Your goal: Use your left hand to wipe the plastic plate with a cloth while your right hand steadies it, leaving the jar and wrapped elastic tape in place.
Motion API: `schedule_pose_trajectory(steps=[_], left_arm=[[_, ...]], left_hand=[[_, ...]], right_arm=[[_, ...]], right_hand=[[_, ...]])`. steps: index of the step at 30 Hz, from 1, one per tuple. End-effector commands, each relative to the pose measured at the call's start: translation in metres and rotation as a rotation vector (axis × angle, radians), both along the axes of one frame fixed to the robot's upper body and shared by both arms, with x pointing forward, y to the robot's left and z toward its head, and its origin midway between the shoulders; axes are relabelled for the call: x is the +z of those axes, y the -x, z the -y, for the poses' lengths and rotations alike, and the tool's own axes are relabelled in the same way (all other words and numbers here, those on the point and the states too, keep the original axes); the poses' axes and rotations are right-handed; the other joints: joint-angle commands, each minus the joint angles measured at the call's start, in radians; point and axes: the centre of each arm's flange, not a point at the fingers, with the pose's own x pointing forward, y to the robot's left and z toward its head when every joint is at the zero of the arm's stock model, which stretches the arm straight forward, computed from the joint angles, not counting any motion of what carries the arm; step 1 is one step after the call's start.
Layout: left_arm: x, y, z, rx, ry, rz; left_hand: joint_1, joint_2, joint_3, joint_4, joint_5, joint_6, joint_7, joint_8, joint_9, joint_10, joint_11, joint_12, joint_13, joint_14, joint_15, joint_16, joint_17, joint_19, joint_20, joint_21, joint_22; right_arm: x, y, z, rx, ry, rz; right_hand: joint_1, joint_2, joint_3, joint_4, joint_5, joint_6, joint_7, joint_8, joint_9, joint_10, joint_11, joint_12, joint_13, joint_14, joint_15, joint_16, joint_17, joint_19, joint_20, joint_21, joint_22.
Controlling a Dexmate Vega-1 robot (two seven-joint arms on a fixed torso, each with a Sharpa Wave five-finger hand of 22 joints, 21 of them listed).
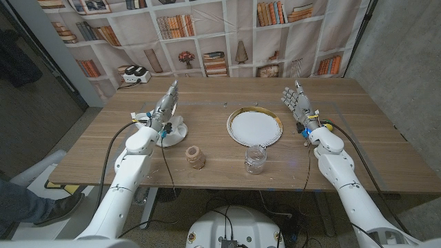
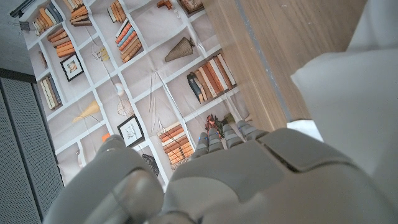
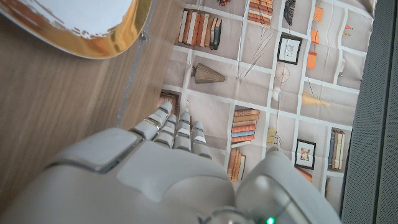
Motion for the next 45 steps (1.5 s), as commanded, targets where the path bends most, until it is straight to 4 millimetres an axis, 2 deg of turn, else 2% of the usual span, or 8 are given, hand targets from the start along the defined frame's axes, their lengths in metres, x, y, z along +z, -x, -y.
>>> schedule_pose_trajectory(steps=[1,13,19,22,25,45], left_arm=[[0.001,0.024,-0.021,0.082,-0.057,0.034],[-0.004,0.041,-0.027,0.146,-0.080,0.052],[-0.009,0.058,-0.035,0.285,-0.129,0.053],[-0.011,0.060,-0.038,0.315,-0.145,0.051],[-0.013,0.059,-0.039,0.316,-0.149,0.048],[-0.008,0.074,-0.043,0.557,-0.323,0.054]], left_hand=[[0.016,0.002,0.009,-0.004,0.001,0.008,0.001,0.007,0.006,0.005,0.000,0.008,0.002,0.009,0.000,0.011,0.002,0.003,-0.019,0.007,0.004],[0.047,0.016,0.020,-0.019,-0.002,0.022,-0.002,0.008,0.006,0.019,0.000,0.009,0.002,0.020,0.003,0.009,0.002,0.005,-0.017,0.006,0.004],[0.063,0.022,0.024,-0.026,-0.005,0.029,-0.002,0.008,0.006,0.026,-0.003,0.009,0.002,0.030,0.002,0.010,0.002,0.005,-0.017,0.006,0.004],[0.075,0.025,0.028,-0.033,-0.007,0.039,-0.003,0.011,0.006,0.037,-0.004,0.012,0.003,0.037,-0.001,0.011,0.002,0.005,-0.016,0.005,0.004],[0.103,0.031,0.035,-0.048,-0.013,0.066,-0.002,0.016,0.007,0.062,-0.003,0.016,0.003,0.062,-0.001,0.014,0.002,0.030,-0.015,0.013,0.005],[0.164,0.040,0.048,-0.081,-0.025,0.112,-0.012,0.021,0.007,0.108,-0.018,0.020,0.004,0.101,-0.012,0.015,0.001,0.041,-0.014,0.012,0.006]], right_arm=[[0.001,0.014,-0.017,0.027,-0.071,0.100],[0.001,0.015,-0.024,0.022,-0.036,0.073],[0.002,0.011,-0.024,0.015,-0.034,0.077],[0.002,0.010,-0.026,0.008,-0.048,0.084],[0.002,0.008,-0.027,0.010,-0.039,0.077],[0.002,0.005,-0.034,0.020,-0.007,0.061]], right_hand=[[0.020,0.003,0.001,-0.013,0.001,0.043,-0.011,0.015,0.001,0.048,-0.011,0.018,0.003,0.037,-0.011,0.010,0.004,0.034,-0.008,0.011,0.003],[0.027,0.008,0.003,-0.018,0.001,0.053,-0.016,0.014,0.002,0.062,-0.009,0.020,0.003,0.050,-0.013,0.009,0.004,0.044,-0.012,0.011,0.003],[0.029,0.010,0.003,-0.019,0.000,0.053,-0.016,0.013,0.002,0.062,-0.008,0.019,0.004,0.049,-0.012,0.007,0.004,0.044,-0.011,0.010,0.003],[0.031,0.012,0.004,-0.021,0.000,0.062,-0.018,0.014,0.002,0.072,-0.008,0.021,0.004,0.059,-0.014,0.009,0.004,0.047,-0.011,0.010,0.004],[0.035,0.015,0.005,-0.023,0.000,0.071,-0.020,0.016,0.002,0.083,-0.013,0.024,0.004,0.066,-0.015,0.010,0.004,0.052,-0.011,0.011,0.004],[0.041,0.017,0.005,-0.029,-0.002,0.075,-0.023,0.012,0.002,0.087,-0.011,0.021,0.004,0.069,-0.015,0.006,0.004,0.055,-0.010,0.008,0.004]])
